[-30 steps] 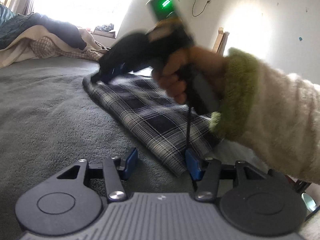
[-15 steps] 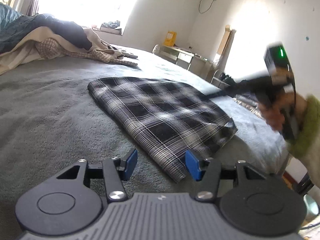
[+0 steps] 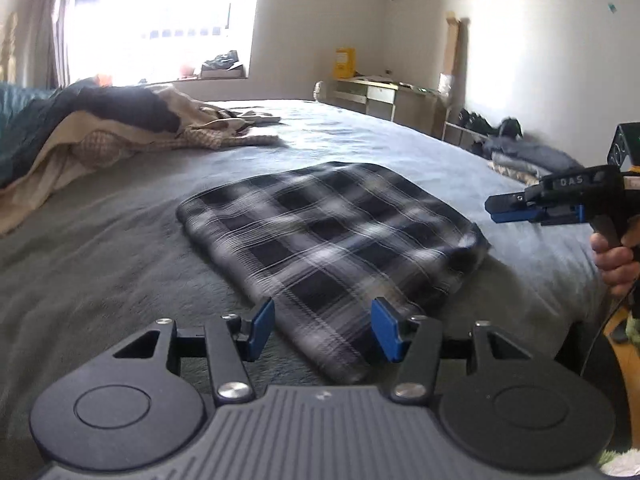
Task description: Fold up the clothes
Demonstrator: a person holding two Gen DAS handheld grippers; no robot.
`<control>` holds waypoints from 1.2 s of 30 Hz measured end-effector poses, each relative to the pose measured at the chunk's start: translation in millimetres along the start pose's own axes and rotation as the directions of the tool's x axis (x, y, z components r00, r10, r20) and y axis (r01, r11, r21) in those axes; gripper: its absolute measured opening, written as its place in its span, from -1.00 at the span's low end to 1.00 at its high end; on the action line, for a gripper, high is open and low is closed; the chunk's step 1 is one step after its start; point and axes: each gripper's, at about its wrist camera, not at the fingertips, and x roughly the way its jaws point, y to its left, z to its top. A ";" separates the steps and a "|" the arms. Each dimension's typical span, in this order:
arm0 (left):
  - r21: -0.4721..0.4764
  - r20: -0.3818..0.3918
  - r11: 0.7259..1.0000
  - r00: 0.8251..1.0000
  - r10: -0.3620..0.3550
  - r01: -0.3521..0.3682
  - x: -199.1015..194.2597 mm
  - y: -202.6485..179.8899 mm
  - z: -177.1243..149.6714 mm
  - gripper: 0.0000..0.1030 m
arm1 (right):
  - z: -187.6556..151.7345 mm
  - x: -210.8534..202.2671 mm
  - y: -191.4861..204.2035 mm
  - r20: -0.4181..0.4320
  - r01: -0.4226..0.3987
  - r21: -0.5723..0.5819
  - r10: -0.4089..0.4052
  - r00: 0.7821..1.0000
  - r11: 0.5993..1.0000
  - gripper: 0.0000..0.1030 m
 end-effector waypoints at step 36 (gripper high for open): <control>0.035 -0.213 0.977 0.954 0.211 -0.208 34.5 -69.1 32.7 0.75 | -56.6 -26.8 17.1 0.060 0.177 0.055 -0.180 0.982 0.983 -0.33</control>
